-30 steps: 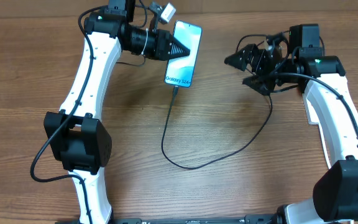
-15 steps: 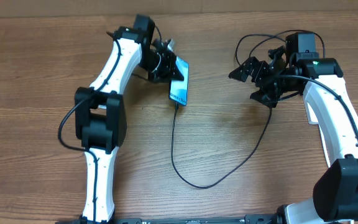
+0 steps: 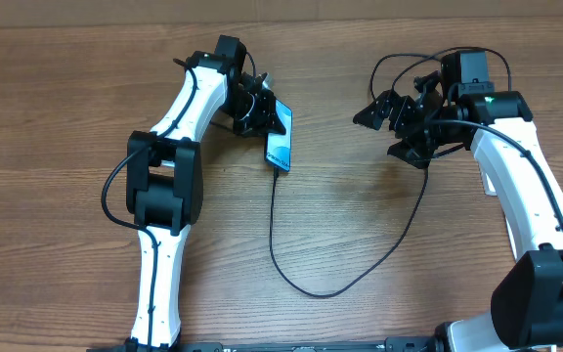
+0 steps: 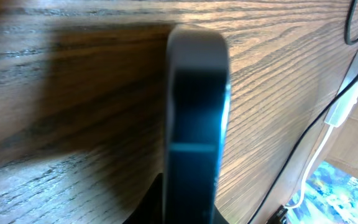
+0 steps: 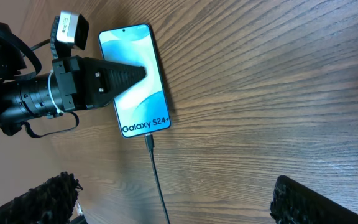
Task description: Plug charger to phone and switch on socket
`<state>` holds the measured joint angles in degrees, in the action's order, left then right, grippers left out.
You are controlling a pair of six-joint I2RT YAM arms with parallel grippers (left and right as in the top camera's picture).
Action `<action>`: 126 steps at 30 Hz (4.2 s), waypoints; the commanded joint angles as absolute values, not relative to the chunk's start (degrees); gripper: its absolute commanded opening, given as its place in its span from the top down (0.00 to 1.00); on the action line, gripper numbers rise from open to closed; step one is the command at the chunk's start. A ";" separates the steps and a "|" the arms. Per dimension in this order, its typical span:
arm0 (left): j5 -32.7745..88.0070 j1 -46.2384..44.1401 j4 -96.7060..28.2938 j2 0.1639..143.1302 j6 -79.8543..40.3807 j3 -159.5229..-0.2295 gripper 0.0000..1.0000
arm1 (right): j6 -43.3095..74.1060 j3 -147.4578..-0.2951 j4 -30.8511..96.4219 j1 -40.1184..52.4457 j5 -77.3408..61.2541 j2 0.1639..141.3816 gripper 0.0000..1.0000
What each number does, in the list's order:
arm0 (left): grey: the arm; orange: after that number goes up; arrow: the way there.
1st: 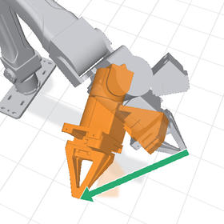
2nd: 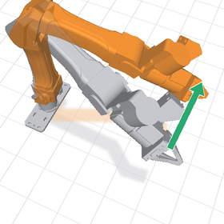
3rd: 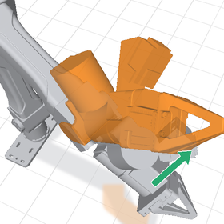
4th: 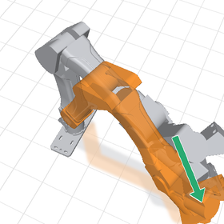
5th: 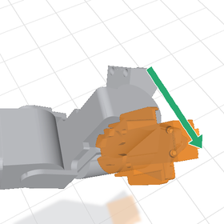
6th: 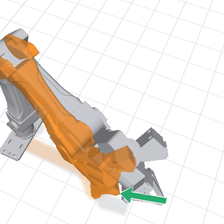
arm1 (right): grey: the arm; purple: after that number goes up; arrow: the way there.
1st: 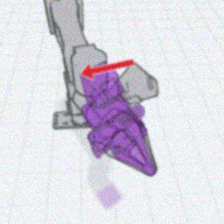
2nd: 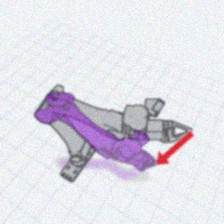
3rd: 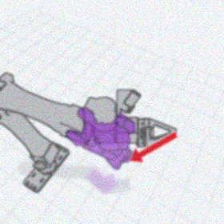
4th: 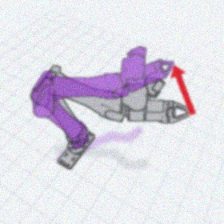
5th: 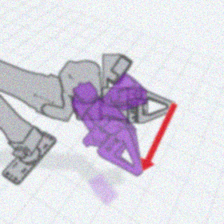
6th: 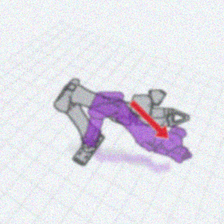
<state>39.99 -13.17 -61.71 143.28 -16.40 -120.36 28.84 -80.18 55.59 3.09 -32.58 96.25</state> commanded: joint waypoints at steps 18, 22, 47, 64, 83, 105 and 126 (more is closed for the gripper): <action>19.99 -13.47 -69.01 143.04 -16.91 -120.86 0.35 | 28.47 -79.77 60.18 3.99 -11.57 95.26 0.00; 17.10 -12.86 -68.05 134.15 -16.05 -121.12 0.36 | 24.01 -81.19 63.94 -1.93 -7.35 95.33 0.01; 0.93 -13.43 -61.91 107.53 -16.10 -121.12 0.00 | 17.45 -94.74 58.06 -30.92 5.96 108.16 0.00; 0.93 -13.43 -61.91 107.53 -16.10 -121.12 0.00 | 12.97 -94.21 54.72 -33.06 -0.82 122.30 0.00; 0.93 -13.43 -61.91 107.53 -16.10 -121.12 0.00 | 13.43 -94.13 54.46 -33.08 -4.19 123.79 0.00; 0.93 -13.43 -61.91 107.53 -16.10 -121.12 0.00 | 13.39 -92.99 54.28 -33.08 -5.30 124.22 0.00; 0.93 -13.43 -61.91 107.53 -16.10 -121.12 0.00 | 13.37 -92.95 55.68 -33.08 -7.84 124.33 0.00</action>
